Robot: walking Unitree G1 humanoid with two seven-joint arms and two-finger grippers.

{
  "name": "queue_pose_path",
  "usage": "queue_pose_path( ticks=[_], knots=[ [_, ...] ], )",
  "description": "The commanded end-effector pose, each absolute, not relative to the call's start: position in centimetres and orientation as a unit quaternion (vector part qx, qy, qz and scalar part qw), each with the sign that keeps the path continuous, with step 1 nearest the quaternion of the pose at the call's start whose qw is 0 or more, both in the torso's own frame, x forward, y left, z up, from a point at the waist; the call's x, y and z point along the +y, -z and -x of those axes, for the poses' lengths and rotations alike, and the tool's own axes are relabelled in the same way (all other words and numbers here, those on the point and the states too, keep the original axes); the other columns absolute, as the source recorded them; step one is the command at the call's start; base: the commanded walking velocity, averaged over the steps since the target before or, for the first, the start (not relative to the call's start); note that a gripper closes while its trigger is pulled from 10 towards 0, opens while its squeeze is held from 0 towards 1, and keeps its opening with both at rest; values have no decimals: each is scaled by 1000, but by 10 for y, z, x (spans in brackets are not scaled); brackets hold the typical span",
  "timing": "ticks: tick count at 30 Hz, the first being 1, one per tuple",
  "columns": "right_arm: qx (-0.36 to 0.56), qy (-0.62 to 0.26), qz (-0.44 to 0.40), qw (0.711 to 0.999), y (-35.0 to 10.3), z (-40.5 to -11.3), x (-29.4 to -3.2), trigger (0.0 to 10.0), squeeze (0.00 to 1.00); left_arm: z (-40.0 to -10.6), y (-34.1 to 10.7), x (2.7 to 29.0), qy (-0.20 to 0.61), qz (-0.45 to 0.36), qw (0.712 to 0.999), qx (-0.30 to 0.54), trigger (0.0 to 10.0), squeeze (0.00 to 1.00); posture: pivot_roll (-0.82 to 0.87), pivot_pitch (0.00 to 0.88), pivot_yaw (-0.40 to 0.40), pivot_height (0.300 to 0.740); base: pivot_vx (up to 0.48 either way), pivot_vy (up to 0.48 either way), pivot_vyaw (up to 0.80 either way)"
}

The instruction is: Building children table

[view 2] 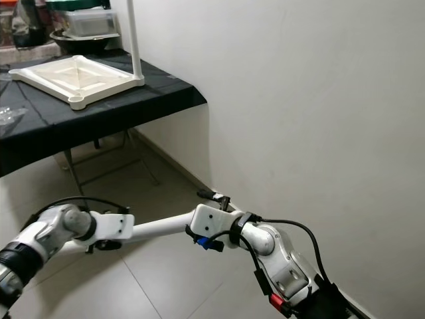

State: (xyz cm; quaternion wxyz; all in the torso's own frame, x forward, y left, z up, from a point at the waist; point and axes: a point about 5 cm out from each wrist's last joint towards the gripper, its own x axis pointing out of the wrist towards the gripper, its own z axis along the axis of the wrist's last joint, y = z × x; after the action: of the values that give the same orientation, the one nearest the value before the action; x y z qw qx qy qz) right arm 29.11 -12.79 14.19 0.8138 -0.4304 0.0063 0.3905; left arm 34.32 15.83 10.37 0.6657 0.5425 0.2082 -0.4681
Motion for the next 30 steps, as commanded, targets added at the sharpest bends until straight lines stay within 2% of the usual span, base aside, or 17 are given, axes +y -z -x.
queue_pose_path(
  ticks=[1, 5, 11, 20, 26, 27, 28, 29, 30],
  knots=[
    [13, -403, 440, 802, -137, -290, -125, 10000, 0, -347, -109, 151, 473, -554, 656, 196, 10000, 0, -16, 0, -44, 740, 0, 0, 0],
    [31, -413, 448, 792, -128, -291, -122, 10000, 0, -354, -119, 134, 486, -551, 656, 171, 10000, 0, -17, 0, -44, 740, 0, 0, 0],
    [43, -417, 450, 788, -123, -289, -122, 10000, 0, -356, -121, 130, 489, -558, 651, 162, 10000, 0, -14, 0, -48, 740, 0, 0, 0],
    [91, -366, 473, 796, -117, -303, -134, 10000, 0, -350, -123, 118, 527, -560, 621, 150, 10000, 0, -4, 0, -52, 740, 0, 0, 0],
    [98, -346, 475, 803, -120, -309, -137, 10000, 0, -348, -121, 113, 537, -558, 615, 147, 10000, 0, -6, 0, -50, 740, 0, 0, 0],
    [96, -347, 473, 804, -121, -310, -136, 8196, 0, -348, -121, 111, 539, -557, 615, 146, 10000, 0, -7, 0, -48, 740, 0, 0, 0],
    [94, -348, 472, 805, -121, -310, -136, 8196, 0, -348, -121, 111, 539, -556, 615, 146, 10000, 0, -7, 0, -48, 740, 0, 0, 0],
    [92, -349, 470, 806, -122, -310, -135, 3255, 0, -348, -121, 110, 539, -556, 616, 145, 10000, 0, -8, 0, -48, 740, 0, 0, 0],
    [92, -349, 470, 806, -122, -310, -135, 3255, 0, -348, -121, 110, 539, -556, 616, 145, 10000, 0, -8, 0, -48, 740, 0, 0, 0]
  ],
)
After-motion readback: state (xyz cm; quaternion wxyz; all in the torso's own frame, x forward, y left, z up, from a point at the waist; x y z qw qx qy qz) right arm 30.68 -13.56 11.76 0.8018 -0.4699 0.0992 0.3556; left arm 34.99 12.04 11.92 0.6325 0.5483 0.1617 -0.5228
